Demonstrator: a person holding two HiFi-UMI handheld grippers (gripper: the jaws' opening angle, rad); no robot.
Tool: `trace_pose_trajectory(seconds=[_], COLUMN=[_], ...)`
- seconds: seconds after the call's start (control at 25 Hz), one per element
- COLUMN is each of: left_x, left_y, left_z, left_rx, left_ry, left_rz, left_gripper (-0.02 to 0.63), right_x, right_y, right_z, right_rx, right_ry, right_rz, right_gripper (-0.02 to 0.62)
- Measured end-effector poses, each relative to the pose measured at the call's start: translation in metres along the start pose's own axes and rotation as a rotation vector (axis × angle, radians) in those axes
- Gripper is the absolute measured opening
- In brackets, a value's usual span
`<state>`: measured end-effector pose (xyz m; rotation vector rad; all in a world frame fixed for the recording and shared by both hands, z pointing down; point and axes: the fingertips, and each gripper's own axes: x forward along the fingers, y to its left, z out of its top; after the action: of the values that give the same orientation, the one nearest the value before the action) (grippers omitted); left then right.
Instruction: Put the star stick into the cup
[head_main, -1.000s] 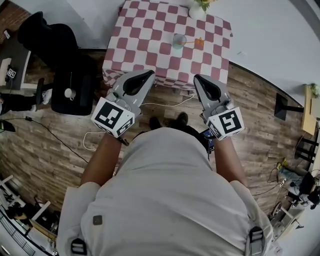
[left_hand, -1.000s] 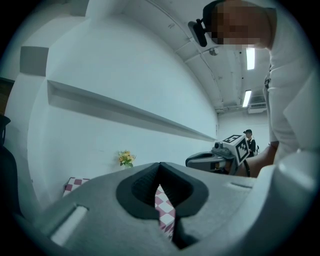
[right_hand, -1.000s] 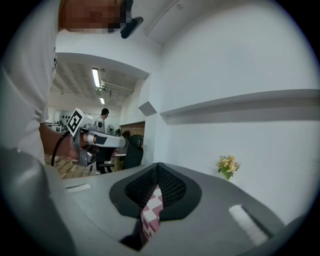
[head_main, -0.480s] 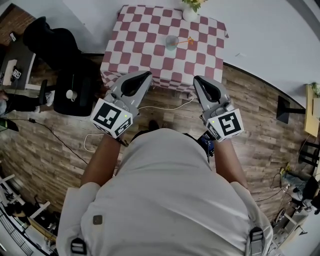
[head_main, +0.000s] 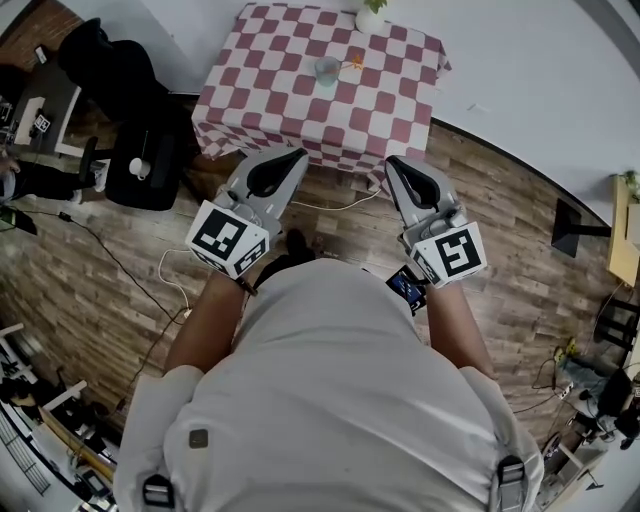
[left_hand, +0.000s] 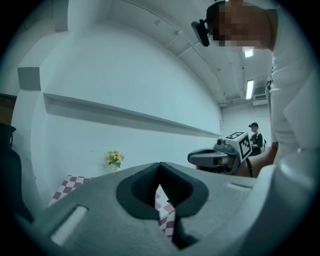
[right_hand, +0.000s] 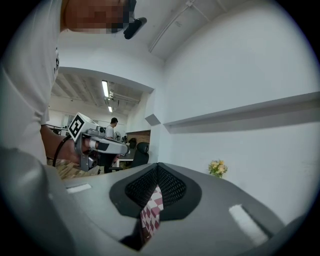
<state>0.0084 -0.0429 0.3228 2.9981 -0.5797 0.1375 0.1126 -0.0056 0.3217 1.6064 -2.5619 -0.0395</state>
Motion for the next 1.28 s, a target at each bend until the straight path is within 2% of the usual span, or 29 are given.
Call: trace_pose_trajectory(seconds=[0.36, 0.56, 0.8, 0.96, 1.28], left_x=[-0.010, -0.023, -0.049, -0.064, -0.110], left_y=[-0.100, -0.139, -0.160, -0.169, -0.168], left_z=[-0.004, -0.004, -0.001, 0.003, -0.005], left_rx=[0.009, 0.008, 0.012, 0.020, 0.021], left_ry=[-0.014, -0.031, -0.041, -0.053, -0.045], left_rz=[0.040, 0.064, 0.105, 0.103, 0.115], left_gripper=[0.002, 0.002, 0.002, 0.002, 0.002], right_x=[-0.087, -0.123, -0.150, -0.155, -0.157], right_y=[0.014, 0.028, 0.051, 0.064, 0.101], right_z=[-0.012, -0.017, -0.015, -0.013, -0.008], right_rx=[0.003, 0.000, -0.009, -0.009, 0.002], right_ry=[-0.008, -0.004, -0.001, -0.002, -0.016], right_rz=[0.052, 0.079, 0.107, 0.111, 0.095], right_gripper=[0.009, 0.009, 0.009, 0.009, 0.009])
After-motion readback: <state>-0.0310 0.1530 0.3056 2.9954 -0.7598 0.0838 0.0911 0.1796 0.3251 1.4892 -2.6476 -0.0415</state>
